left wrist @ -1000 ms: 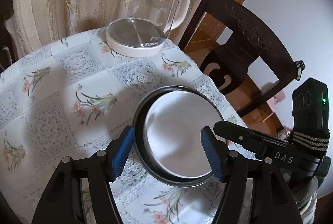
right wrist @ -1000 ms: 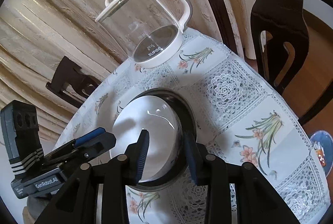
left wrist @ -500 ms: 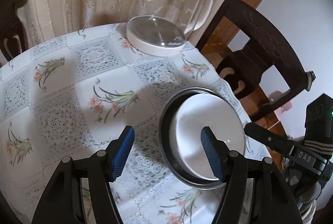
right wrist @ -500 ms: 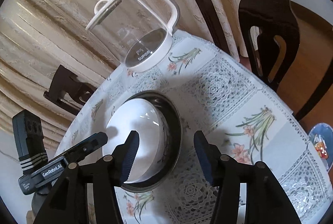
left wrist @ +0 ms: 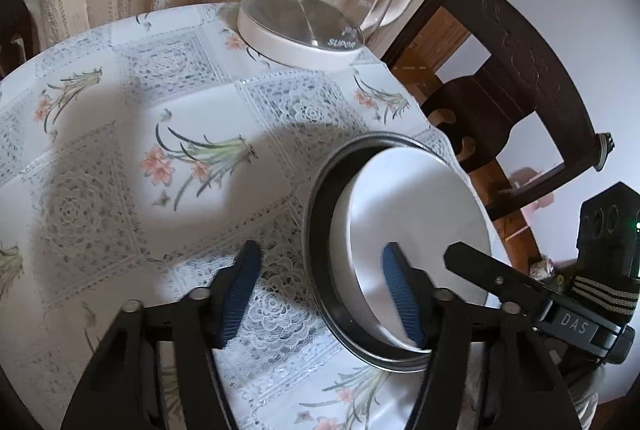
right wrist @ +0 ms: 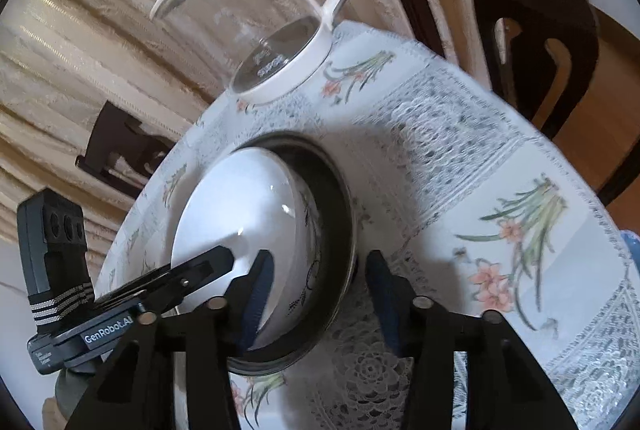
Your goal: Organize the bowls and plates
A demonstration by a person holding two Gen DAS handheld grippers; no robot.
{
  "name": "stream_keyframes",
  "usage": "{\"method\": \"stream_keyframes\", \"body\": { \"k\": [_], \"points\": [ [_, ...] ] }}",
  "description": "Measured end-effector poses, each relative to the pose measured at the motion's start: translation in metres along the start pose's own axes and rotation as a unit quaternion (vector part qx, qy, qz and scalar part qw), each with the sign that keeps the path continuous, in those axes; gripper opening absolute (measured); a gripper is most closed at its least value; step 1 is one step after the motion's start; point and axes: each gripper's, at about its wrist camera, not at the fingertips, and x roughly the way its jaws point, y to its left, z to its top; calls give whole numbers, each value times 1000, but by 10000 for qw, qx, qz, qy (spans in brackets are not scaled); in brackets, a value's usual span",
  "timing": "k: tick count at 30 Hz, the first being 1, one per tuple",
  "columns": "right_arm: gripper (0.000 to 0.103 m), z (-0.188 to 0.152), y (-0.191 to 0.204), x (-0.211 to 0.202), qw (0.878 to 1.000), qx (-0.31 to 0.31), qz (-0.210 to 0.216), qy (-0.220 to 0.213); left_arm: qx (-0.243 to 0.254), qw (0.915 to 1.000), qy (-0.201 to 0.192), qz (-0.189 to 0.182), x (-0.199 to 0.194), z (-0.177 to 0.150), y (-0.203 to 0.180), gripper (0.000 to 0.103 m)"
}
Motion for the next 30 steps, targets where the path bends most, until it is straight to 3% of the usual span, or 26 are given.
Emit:
{"method": "stream_keyframes", "body": {
  "k": [3, 8, 16, 30],
  "points": [
    [47, -1, 3, 1, 9999, -66, -101, -21, 129, 9999, -38, -30, 0, -2, -7, 39],
    [38, -2, 2, -3, 9999, -89, -131, -13, 143, 9999, -88, 8, -2, -5, -8, 37],
    [38, -8, 10, -10, 9999, -118, -74, 88, 158, 9997, -102, 163, -17, -15, -11, 37],
    [38, -27, 13, -1, 9954, 228, 416, 827, -32, 9991, 5, 419, -48, -48, -5, 37]
  ]
}}
